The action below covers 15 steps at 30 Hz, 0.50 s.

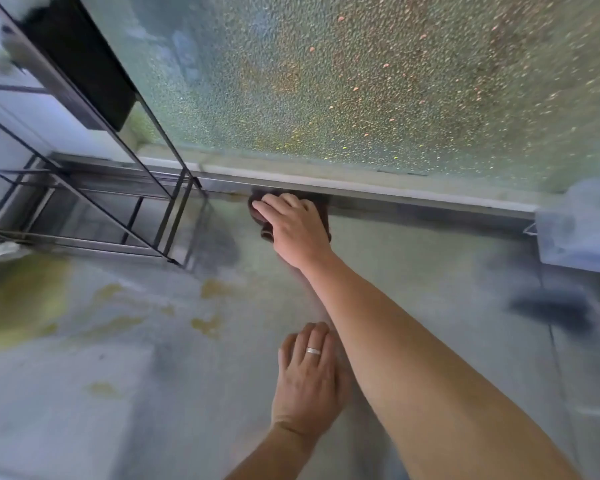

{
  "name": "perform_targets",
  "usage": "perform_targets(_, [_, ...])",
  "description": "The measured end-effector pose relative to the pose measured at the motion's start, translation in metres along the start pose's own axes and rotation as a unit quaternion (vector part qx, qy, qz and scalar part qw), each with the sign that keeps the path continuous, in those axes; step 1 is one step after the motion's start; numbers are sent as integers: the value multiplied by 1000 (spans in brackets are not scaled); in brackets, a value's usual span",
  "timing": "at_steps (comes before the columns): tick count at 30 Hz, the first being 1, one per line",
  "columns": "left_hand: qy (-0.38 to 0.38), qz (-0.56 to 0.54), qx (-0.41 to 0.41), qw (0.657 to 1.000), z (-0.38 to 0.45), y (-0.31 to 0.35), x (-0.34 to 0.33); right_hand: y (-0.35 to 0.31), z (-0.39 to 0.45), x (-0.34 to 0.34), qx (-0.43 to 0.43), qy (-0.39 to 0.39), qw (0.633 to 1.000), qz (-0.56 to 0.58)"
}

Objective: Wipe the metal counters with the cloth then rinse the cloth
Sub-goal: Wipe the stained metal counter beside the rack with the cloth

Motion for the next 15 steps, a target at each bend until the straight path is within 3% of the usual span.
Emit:
perform_targets(7, [-19, -22, 6, 1000, -1, -1, 2, 57, -65, 59, -76, 27, 995, -52])
perform_targets(15, [-23, -35, -2, 999, 1, 0, 0, 59, -69, 53, -124, 108, 986, 40])
Point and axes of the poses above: each hand's wrist, its own z-axis towards the middle knuckle, its own x-axis out of the back of the hand, y = z × x, the point moved 3 cm from there along z, towards the middle knuckle, and after that the axes turned 14 degrees about z, right-handed, at the moved point
